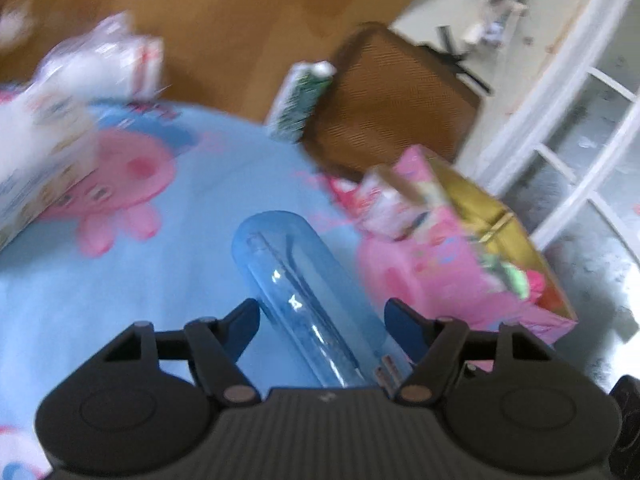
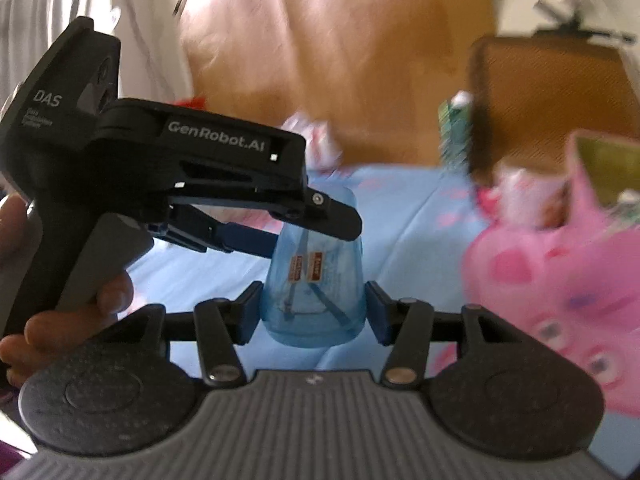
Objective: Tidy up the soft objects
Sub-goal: 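Pinch the blue case with the left gripper while the right gripper holds it, then carry the blue case into the pink tin and open both grippers, then withdraw both grippers from the tin back over the table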
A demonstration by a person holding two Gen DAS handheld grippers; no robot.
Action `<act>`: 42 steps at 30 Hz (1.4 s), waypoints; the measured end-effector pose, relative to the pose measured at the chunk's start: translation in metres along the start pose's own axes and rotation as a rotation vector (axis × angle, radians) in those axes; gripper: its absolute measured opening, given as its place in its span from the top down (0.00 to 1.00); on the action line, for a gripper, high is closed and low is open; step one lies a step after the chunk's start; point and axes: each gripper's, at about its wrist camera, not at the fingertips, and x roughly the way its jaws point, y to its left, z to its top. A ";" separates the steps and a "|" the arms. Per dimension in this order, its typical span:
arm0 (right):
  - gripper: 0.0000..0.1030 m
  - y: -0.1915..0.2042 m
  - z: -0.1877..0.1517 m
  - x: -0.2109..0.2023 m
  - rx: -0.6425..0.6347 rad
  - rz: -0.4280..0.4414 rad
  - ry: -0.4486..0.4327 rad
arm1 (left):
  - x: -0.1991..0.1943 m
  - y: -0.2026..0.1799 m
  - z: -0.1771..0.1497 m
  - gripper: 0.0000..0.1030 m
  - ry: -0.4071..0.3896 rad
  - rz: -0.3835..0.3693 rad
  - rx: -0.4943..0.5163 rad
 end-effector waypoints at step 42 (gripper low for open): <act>0.31 -0.086 -0.003 -0.100 0.416 -0.508 -0.252 | 0.006 -0.122 -0.043 0.00 -0.044 0.223 0.421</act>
